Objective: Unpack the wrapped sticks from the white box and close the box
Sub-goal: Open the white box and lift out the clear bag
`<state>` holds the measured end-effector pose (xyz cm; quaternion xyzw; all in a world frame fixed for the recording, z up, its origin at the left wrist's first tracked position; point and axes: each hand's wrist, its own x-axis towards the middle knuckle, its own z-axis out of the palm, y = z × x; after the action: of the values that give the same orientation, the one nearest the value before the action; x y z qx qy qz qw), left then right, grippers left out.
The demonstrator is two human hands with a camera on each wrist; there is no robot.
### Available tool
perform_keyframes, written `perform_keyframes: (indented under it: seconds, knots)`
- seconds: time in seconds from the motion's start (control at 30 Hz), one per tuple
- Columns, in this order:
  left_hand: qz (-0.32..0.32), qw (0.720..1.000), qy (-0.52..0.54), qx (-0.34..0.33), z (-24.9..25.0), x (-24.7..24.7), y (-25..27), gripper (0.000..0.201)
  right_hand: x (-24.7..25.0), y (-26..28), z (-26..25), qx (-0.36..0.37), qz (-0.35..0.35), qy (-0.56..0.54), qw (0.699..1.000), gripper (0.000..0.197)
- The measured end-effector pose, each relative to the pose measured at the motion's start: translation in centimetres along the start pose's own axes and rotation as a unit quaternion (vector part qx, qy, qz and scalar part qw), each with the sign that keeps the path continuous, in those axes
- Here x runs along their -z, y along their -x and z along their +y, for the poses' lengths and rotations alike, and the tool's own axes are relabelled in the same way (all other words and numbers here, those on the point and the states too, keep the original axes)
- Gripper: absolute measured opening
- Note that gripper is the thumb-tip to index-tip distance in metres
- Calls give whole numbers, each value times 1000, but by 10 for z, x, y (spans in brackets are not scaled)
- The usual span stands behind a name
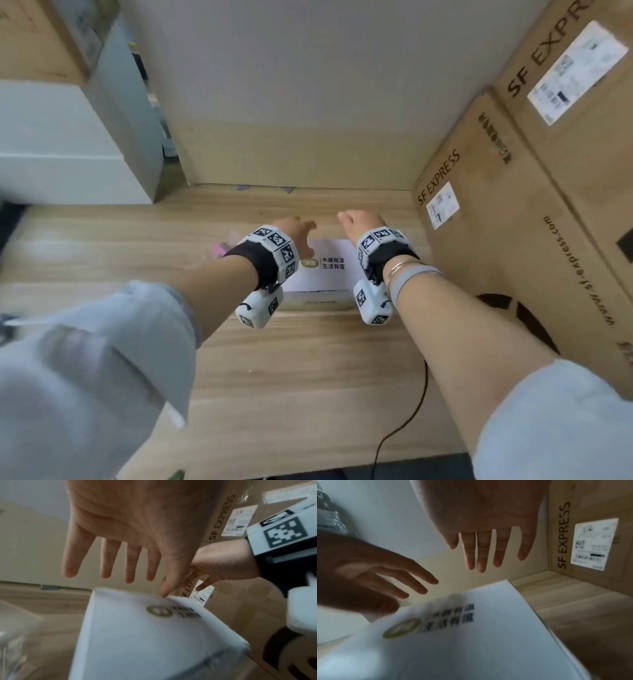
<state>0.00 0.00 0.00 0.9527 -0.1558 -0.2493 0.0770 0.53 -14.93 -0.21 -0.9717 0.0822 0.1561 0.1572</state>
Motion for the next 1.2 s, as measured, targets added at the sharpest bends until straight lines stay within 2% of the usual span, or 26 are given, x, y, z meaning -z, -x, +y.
perform_keyframes:
  seconds: [0.03, 0.17, 0.27, 0.37, 0.43, 0.53, 0.6, 0.67, 0.73, 0.77, 0.8, 0.83, 0.87, 0.93, 1.0, 1.07, 1.13, 1.2]
  knots:
    - [-37, 999, -17, -9, 3, -5, 2, 67, -4, 1, 3, -6, -8, -6, 1000, 47]
    - [-106, 990, -94, -17, 8, -23, 3, 101, -20, -2, 15, -35, -7, -35, 999, 46]
    - [-105, 979, -173, -26, 8, -29, 2, 119, -25, -4, 21, -52, -1, -63, 997, 44]
    - [-110, 981, -159, -30, 10, -25, 4, 113, -27, -4, 29, -47, -3, -106, 993, 43]
    - [-139, 984, -107, -38, 9, -11, 0, 100, -26, -4, 37, -49, 6, -160, 986, 42]
    - [-174, 981, -61, -58, 3, 16, -10, 78, -20, -3, 46, -87, 21, -269, 959, 42]
    - [-162, 985, -41, -43, -3, 34, -15, 62, -18, -3, 50, -128, 28, -306, 943, 39]
    - [-101, 995, 13, -11, -12, 49, -21, 55, -20, -2, 50, -160, 29, -331, 929, 36]
    - [15, 993, 106, 40, -20, 55, -27, 60, -23, 0, 46, -164, 20, -296, 941, 34]
    - [73, 982, 160, 63, -22, 52, -30, 66, -25, 1, 44, -166, 17, -260, 951, 34]
    - [115, 968, 206, 87, -21, 48, -30, 77, -26, 3, 40, -170, 19, -225, 959, 37]
    - [131, 956, 237, 110, -19, 40, -29, 90, -28, 5, 37, -177, 23, -201, 963, 43]
    - [118, 949, 260, 132, -15, 30, -26, 101, -30, 6, 34, -179, 29, -193, 964, 50]
    - [52, 944, 280, 163, -9, 3, -21, 112, -35, 11, 25, -170, 24, -204, 964, 66]
    - [-3, 952, 252, 173, -5, -25, -20, 112, -41, 15, 16, -154, 0, -198, 968, 85]
    - [-36, 966, 192, 172, -3, -46, -18, 107, -45, 17, 11, -144, -24, -167, 975, 95]
    - [-32, 971, 159, 173, 2, -53, -17, 102, -47, 17, 9, -144, -40, -148, 978, 94]
    - [-26, 972, 163, 170, 4, -47, -17, 98, -40, 16, 10, -156, -43, -164, 973, 81]
